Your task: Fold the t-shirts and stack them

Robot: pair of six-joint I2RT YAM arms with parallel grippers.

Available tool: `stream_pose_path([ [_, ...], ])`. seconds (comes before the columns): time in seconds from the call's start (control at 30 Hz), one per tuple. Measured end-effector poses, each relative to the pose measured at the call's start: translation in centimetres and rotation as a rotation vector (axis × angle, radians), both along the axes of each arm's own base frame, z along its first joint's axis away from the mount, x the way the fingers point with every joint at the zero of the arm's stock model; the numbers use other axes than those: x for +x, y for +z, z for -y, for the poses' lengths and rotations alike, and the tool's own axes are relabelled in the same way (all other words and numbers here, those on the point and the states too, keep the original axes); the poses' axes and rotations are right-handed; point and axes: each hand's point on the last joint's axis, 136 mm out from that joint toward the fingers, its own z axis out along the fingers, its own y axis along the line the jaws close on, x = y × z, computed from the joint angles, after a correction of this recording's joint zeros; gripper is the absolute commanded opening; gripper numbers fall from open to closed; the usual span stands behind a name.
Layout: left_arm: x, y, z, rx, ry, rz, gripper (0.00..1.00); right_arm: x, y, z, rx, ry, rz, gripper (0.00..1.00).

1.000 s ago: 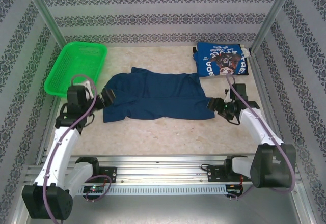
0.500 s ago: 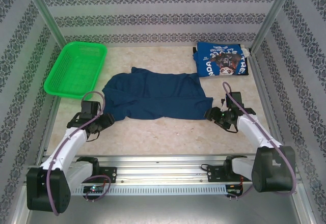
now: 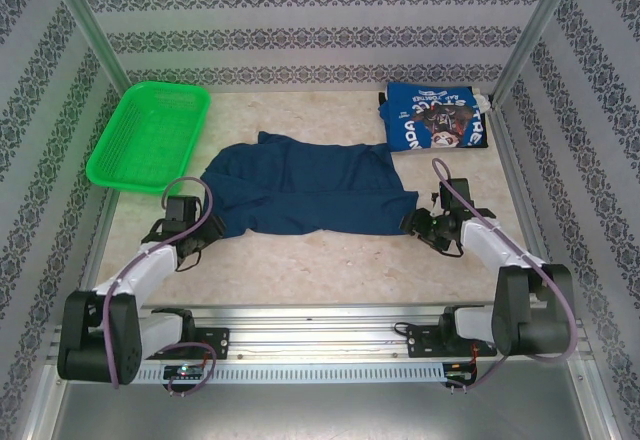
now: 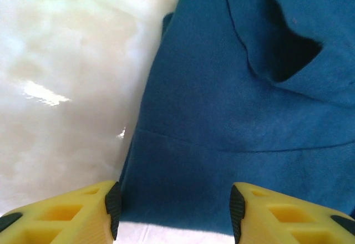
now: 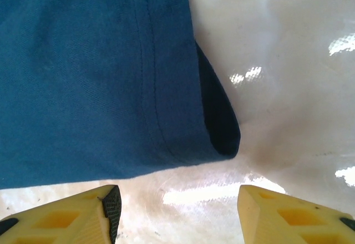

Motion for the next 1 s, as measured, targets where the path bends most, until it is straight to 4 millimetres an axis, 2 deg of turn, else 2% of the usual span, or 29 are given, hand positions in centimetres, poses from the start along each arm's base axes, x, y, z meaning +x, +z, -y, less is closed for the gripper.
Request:
stream_pose_path([
  [0.07, 0.1, -0.9, 0.2, -0.014, 0.003, -0.014, 0.49, 0.1, -0.5, 0.0, 0.001, -0.003, -0.012, 0.57],
  [0.13, 0.8, -1.1, 0.3, -0.024, 0.003, 0.001, 0.42, 0.3, -1.0, 0.0, 0.001, -0.005, -0.021, 0.57],
  [0.3, 1.4, -1.1, 0.2, -0.025, 0.003, 0.020, 0.11, 0.8, -1.7, 0.3, 0.000, -0.019, -0.027, 0.52],
  [0.37, 1.5, -1.1, -0.1, -0.026, 0.014, 0.025, 0.08, 0.8, -1.8, 0.5, 0.001, -0.031, -0.033, 0.47],
  [0.53, 1.7, -0.8, -1.3, -0.025, 0.051, 0.038, 0.05, 0.7, -2.3, 1.6, 0.001, -0.079, -0.074, 0.19],
  [0.67, 1.6, 0.9, -2.5, -0.019, 0.074, 0.086, 0.05, 0.6, -2.6, 2.3, -0.002, -0.099, -0.094, 0.07],
  [0.73, 1.5, 2.0, -2.8, -0.016, 0.076, 0.114, 0.05, 1.3, -2.3, 2.8, -0.017, -0.106, -0.065, 0.01],
  [0.83, 1.1, 3.0, -2.6, -0.011, 0.056, 0.138, 0.06, 2.0, -1.4, 3.3, -0.036, -0.112, -0.021, 0.02],
  [1.0, 0.6, 3.0, -2.1, -0.028, 0.029, 0.129, 0.06, 2.4, 1.0, 3.2, -0.031, -0.106, 0.065, 0.23],
])
